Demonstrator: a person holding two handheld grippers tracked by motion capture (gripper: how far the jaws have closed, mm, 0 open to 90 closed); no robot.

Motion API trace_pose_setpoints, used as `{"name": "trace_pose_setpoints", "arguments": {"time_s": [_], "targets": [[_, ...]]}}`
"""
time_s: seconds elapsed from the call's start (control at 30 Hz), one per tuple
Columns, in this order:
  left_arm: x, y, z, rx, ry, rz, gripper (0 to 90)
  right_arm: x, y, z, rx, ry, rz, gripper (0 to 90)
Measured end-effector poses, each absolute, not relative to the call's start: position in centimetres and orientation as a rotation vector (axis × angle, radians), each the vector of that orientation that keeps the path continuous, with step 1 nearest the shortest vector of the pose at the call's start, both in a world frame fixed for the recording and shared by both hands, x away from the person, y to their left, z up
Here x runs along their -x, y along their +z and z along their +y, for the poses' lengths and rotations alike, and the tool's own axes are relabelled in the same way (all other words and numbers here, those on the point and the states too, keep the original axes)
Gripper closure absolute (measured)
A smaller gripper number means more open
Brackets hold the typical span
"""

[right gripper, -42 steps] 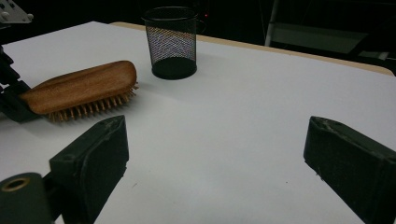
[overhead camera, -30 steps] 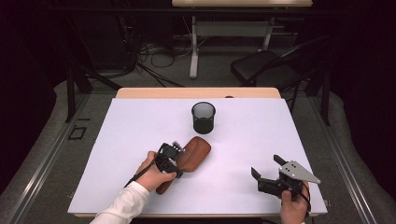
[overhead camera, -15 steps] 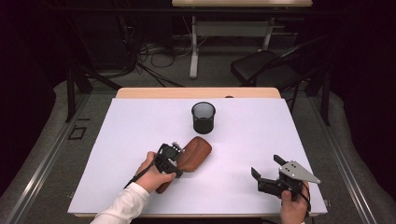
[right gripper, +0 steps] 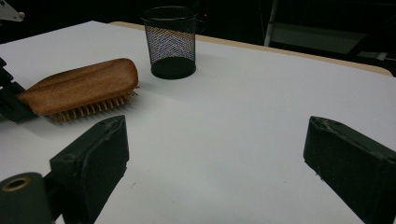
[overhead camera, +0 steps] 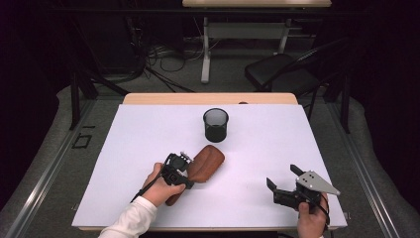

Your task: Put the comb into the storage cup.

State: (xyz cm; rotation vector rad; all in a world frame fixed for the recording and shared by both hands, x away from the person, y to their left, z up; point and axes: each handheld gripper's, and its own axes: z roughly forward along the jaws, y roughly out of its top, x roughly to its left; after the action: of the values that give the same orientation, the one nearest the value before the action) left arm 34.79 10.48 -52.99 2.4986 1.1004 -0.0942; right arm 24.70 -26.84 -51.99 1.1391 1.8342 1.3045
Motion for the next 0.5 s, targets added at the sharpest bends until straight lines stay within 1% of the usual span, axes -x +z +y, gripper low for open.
{"name": "trace_pose_setpoints", "arguments": {"time_s": [0.17,0.5], "targets": [[-34.63,-53.04,10.80,-2.471,-0.103,1.099,73.4,-24.72,-52.01,-26.83,-1.139,1.305,1.834,6.6],[-34.21,-53.27,11.17,-2.415,-0.078,1.081,73.5,-24.76,-52.05,-26.81,-1.137,1.303,1.832,6.7]]}}
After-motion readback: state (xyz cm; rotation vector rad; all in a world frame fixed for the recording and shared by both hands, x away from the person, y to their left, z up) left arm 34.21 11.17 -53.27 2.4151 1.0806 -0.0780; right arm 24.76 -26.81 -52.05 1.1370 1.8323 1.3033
